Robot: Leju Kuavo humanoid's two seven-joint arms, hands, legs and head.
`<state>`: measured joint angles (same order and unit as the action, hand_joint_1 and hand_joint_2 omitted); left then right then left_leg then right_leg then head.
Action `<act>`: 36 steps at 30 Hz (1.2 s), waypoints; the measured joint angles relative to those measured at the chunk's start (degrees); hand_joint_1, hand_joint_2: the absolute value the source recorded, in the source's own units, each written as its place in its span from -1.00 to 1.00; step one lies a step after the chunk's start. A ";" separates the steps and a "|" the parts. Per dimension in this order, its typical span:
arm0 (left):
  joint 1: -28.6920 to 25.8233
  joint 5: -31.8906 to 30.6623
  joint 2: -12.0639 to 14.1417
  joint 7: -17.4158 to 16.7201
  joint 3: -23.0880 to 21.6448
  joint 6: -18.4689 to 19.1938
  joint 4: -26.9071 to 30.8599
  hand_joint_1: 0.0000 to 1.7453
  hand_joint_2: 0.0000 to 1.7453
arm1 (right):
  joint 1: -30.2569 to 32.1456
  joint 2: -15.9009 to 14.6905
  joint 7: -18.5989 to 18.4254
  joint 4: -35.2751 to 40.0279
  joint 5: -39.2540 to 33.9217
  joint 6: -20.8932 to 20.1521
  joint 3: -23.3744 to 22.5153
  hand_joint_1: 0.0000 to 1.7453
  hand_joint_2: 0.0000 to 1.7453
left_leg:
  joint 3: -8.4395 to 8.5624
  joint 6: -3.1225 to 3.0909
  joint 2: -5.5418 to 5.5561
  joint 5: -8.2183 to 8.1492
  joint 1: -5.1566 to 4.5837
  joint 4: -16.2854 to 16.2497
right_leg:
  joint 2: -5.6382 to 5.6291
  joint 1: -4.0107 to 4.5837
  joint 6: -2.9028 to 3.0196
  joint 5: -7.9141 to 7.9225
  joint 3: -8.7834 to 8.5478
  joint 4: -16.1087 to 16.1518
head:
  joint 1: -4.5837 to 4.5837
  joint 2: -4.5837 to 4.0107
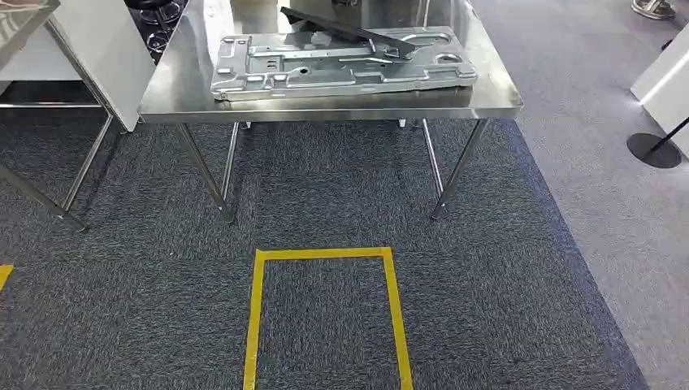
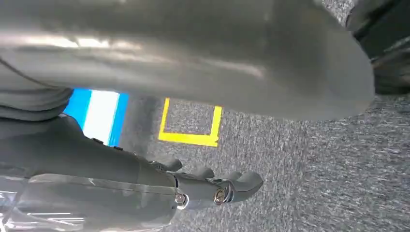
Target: Take the parts from the cabinet and place them on the table.
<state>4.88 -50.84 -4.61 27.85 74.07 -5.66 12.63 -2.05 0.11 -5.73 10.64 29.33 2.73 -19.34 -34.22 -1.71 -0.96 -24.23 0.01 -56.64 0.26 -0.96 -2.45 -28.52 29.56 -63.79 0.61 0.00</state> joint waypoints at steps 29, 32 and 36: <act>-0.06 0.24 -0.28 -2.60 0.04 -1.20 0.00 -1.00 -1.00 | 0.22 0.20 -0.72 0.07 -4.83 -0.39 -7.41 -1.00 1.00 | 5.45 -0.53 0.32 -4.20 0.04 0.61 | 0.05 -0.19 -1.27 -1.92 6.65 -4.44 | 0.15 0.00; 0.01 0.18 -0.33 -2.60 0.04 -1.14 0.00 -1.00 1.00 | 0.11 0.24 -0.79 0.07 -4.85 -0.22 -7.96 -1.00 1.00 | 4.85 0.01 0.45 -4.82 -0.44 -0.63 | -0.25 -0.35 -1.46 0.61 0.71 7.26 | -0.09 0.00; 0.01 0.17 -0.33 -2.62 0.04 -1.29 0.00 -1.00 1.00 | 0.12 0.24 -0.50 0.07 -5.01 -0.24 -8.50 -1.00 -1.00 | 4.45 0.37 0.45 -4.59 -0.38 -0.67 | -0.33 -0.23 0.07 1.24 1.30 7.04 | 0.28 0.00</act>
<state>4.89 -50.66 -4.94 25.22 74.12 -6.95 12.63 -1.93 0.35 -6.23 10.71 24.33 2.49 -27.84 -29.77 -1.35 -0.51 -28.82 -0.37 -57.31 -0.07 -1.19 -2.39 -27.28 30.86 -56.75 0.90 0.00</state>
